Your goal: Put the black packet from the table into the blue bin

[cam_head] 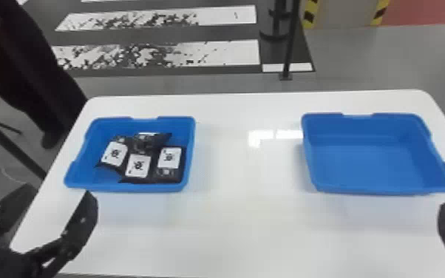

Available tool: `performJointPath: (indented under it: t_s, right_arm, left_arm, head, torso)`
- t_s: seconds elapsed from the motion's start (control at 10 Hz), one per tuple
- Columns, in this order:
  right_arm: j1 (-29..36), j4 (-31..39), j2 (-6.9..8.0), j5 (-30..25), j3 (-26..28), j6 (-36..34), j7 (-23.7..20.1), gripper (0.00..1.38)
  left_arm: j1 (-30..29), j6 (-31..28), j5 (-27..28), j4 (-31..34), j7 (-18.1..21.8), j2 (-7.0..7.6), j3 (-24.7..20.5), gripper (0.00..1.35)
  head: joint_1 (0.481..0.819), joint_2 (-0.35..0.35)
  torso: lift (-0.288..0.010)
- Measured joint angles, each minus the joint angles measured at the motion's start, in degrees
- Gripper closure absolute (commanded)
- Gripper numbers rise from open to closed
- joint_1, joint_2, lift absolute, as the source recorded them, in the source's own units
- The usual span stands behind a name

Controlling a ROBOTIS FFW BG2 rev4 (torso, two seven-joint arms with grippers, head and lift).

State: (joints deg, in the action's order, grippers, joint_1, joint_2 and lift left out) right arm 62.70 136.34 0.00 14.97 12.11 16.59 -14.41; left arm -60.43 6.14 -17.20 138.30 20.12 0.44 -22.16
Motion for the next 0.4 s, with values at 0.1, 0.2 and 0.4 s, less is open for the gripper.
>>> performJointPath:
  t_s: [0.1,0.2,0.4]
  right_arm:
    - [0.0,0.0,0.00,0.0,0.0,0.0,0.0,0.10]
    - [0.0,0.0,0.00,0.0,0.0,0.0,0.0,0.10]
    - [0.0,0.0,0.00,0.0,0.0,0.0,0.0,0.10]
  left_arm:
    - [0.0,-0.1,-0.1,0.0,0.0,0.00,0.0,0.13]
    - [0.0,-0.3,-0.2,0.0,0.0,0.00,0.0,0.13]
    - [0.0,-0.4,-0.2,0.0,0.0,0.00,0.0,0.13]
  head:
    - [0.695,0.088]
    - [0.695,0.088]
    - [0.695,0.088]
  torso:
    - [-0.110]
    - [-0.110]
    - [-0.110]
